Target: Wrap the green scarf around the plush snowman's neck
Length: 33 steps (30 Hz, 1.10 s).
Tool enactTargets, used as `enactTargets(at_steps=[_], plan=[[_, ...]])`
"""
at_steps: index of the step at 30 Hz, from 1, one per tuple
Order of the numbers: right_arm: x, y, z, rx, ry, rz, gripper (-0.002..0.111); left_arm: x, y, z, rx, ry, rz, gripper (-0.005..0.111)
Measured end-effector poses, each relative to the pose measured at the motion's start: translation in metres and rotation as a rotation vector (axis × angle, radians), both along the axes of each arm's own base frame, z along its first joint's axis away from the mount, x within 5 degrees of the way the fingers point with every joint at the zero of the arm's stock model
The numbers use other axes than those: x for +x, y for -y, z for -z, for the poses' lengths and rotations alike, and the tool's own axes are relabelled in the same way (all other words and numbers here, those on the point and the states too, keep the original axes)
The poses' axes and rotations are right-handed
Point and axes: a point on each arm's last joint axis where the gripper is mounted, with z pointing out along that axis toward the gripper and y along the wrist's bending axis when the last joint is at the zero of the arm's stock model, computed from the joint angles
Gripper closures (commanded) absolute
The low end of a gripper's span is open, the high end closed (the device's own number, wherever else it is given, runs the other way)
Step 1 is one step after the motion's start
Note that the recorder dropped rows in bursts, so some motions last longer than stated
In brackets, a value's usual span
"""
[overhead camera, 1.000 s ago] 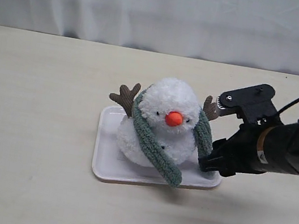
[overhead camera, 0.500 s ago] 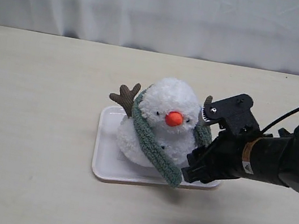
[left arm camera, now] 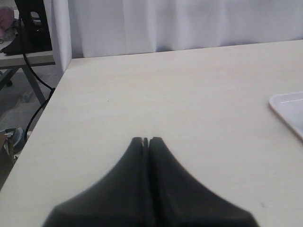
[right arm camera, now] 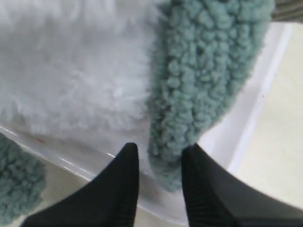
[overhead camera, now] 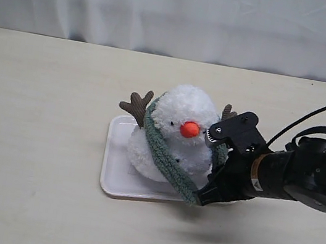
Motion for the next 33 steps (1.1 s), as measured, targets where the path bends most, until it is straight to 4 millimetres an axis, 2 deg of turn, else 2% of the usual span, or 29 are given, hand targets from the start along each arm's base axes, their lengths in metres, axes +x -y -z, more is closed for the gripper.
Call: enactTargets(at_steps=[3,13,18,25,33], plan=[[-0.001,0.002,-0.005,-0.015,0.006,0.01,0.104,0.0,0.0,0.0,0.0,0.0,0.0,0.107],[-0.007,0.006,-0.043,0.118,0.075,0.128,0.104,0.0,0.0,0.0,0.0,0.0,0.0,0.107],[-0.013,0.008,-0.04,0.13,-0.009,0.239,0.104,0.0,0.0,0.0,0.0,0.0,0.0,0.107],[-0.034,-0.026,-0.038,0.1,-0.033,0.071,0.104,0.0,0.0,0.0,0.0,0.0,0.0,0.107],[-0.038,-0.032,-0.038,0.127,-0.048,0.076,0.104,0.0,0.0,0.0,0.0,0.0,0.0,0.107]])
